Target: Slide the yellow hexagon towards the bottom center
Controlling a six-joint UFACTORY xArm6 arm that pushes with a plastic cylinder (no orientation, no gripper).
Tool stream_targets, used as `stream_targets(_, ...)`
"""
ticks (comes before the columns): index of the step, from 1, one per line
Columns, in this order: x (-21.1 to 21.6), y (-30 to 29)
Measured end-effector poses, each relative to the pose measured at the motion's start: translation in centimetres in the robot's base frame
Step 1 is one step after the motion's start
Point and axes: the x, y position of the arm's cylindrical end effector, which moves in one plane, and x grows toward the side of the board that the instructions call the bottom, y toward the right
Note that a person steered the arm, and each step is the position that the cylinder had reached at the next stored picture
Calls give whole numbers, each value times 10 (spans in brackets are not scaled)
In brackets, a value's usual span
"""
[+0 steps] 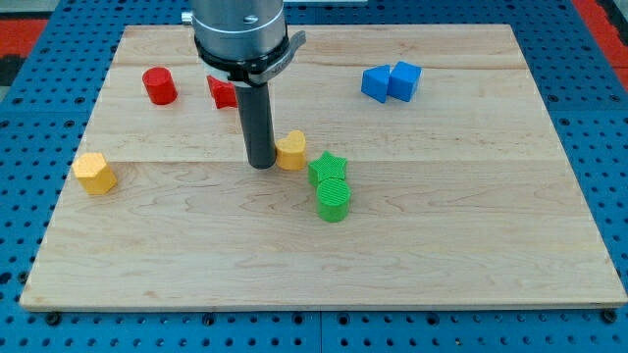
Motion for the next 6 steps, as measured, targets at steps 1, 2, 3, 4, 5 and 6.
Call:
stream_targets(1,-9,12)
stream_targets(2,-12,27)
stream_targets(3,-20,8)
stream_targets(4,-31,9)
stream_targets(5,-31,26)
stream_targets(6,-33,-5)
